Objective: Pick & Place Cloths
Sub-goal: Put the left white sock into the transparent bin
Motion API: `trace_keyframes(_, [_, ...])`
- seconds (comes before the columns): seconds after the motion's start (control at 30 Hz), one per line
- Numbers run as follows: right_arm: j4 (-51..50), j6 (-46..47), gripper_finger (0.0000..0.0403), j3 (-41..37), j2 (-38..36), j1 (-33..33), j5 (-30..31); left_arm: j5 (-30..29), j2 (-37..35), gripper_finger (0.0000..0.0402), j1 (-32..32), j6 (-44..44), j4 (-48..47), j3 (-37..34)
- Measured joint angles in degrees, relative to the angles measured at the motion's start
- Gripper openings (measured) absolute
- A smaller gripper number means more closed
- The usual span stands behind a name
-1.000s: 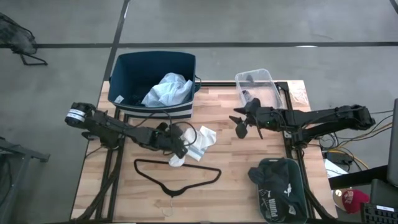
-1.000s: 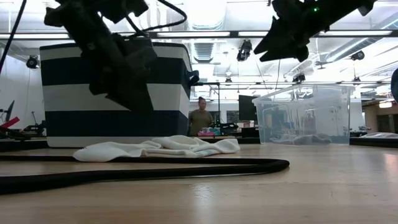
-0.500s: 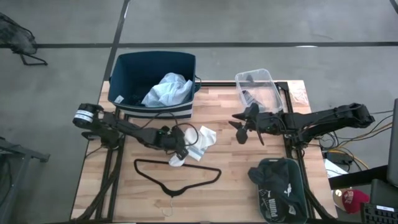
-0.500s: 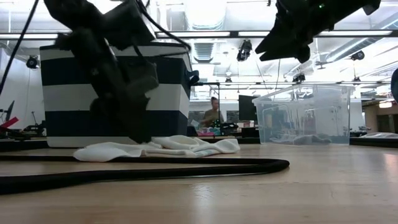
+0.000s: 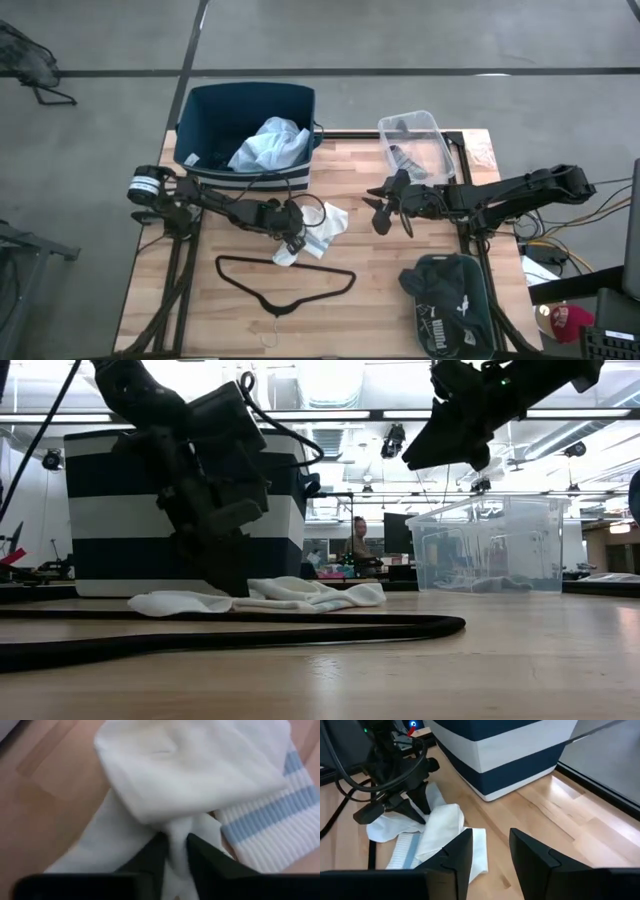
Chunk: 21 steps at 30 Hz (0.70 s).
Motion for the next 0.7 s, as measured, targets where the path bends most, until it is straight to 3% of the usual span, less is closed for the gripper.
trace_keyframes(0.1, [0.3, -0.5, 0.0113, 0.7, 0.9, 0.3, 0.0, 0.1, -1.1, 0.0023, 0.0, 2.8, 0.1, 0.0])
trace_keyframes(0.27, [2.7, -2.6, 0.0096, 0.9, 1.8, 1.8, -0.3, -2.7, -5.9, 0.0012, -2.1, 5.3, -0.8, -0.1])
trace_keyframes(0.5, [6.2, -6.5, 0.0073, 0.9, 3.3, 4.5, -0.5, -20.3, -15.3, 0.0009, -10.1, 10.5, 0.7, -0.3])
trace_keyframes(0.6, [9.7, -8.1, 0.0065, 0.9, 4.3, 5.4, -0.5, -24.4, -17.3, 0.0009, -13.0, 11.8, 2.3, -0.4])
trace_keyframes(0.7, [14.4, -10.8, 0.0063, 1.0, 5.6, 6.2, -0.4, -33.4, -18.6, 0.0008, -15.6, 14.7, 6.2, -0.3])
